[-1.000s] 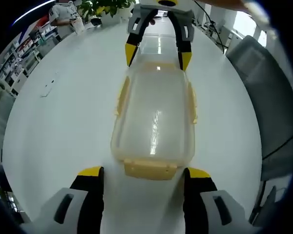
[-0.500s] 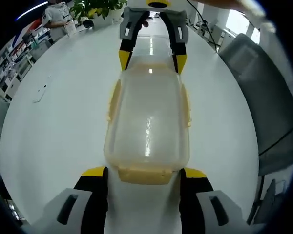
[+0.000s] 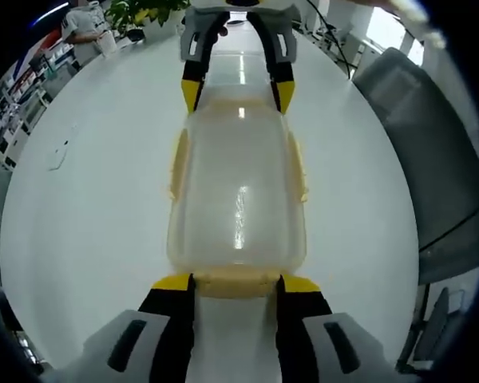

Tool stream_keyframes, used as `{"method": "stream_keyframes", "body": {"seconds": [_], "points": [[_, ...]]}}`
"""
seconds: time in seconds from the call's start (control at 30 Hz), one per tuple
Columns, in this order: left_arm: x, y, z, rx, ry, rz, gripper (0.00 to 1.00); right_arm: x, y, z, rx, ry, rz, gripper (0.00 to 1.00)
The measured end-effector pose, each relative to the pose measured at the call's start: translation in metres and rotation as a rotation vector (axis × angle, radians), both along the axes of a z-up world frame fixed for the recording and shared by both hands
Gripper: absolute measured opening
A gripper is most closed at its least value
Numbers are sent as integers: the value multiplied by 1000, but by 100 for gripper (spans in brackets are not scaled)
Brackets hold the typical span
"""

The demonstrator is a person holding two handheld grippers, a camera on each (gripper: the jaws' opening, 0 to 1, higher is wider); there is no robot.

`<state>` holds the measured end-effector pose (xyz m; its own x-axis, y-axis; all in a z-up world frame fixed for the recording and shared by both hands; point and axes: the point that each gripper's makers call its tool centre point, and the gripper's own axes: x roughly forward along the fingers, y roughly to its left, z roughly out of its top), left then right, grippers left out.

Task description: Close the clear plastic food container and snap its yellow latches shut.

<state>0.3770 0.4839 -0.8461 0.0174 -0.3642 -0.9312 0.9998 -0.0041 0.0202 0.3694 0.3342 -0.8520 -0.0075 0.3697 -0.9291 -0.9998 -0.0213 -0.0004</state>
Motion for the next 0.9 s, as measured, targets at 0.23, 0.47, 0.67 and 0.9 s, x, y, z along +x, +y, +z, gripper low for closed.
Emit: {"method": "stream_keyframes", "body": {"seconds": [0.23,0.47,0.67,0.9], "points": [[1,1,1,13,2,5,34,4,-5,3,-15,-1,-15,43],[1,0,0,41,0,12,34,4,-4,1,-70,3,-8,44],[1,1,0,45,0,11,34,4,-4,0,-164,2,-10,45],[1,0,-1,47,5,18,34,4,-6,-1,-192,5,-17,44]]}}
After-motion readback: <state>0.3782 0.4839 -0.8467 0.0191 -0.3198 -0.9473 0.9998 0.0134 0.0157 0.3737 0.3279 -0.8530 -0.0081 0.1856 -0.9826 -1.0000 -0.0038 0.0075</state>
